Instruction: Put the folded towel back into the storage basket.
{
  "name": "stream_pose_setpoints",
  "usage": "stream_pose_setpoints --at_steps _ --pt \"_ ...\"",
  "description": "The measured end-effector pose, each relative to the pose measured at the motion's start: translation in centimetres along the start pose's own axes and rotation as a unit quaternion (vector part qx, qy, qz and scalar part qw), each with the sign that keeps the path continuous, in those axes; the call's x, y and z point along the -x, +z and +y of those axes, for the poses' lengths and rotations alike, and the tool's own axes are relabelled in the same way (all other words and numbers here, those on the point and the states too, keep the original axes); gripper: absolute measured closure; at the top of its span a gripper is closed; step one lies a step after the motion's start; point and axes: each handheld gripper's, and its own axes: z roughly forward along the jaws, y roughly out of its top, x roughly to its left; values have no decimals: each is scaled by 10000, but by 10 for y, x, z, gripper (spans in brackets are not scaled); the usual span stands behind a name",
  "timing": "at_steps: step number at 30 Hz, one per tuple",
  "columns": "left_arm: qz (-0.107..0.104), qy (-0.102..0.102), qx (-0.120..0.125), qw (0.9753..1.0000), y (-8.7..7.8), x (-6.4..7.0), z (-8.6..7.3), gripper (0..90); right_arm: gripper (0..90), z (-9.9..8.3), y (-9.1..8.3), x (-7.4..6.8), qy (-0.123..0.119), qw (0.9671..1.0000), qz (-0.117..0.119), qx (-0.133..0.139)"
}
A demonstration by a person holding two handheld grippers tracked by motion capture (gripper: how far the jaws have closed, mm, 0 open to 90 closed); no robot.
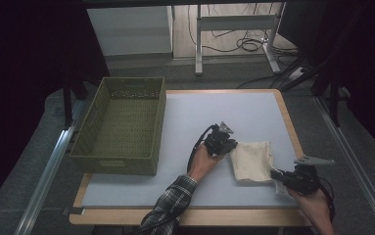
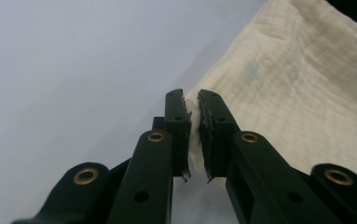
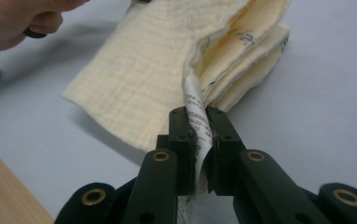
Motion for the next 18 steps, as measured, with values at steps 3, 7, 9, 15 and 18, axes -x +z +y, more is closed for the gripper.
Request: stream_pose_setpoints --at_steps 3,7,9,15,18 --pt "124 146 16 9998 -8 0 2 820 819 7 1 -6 -83 9999 58 57" --pt "250 208 11 9995 -15 -1 3 820 817 12 2 -13 -191 9997 98 97" --pt "300 208 30 9993 -18 -2 3 822 817 15 3 -16 -226 9996 107 114" --pt "441 246 56 9987 -33 -6 4 822 816 24 5 -22 -286 9993 195 163" --pt "509 277 80 9983 -41 -8 5 823 814 28 6 -27 -364 9989 230 197"
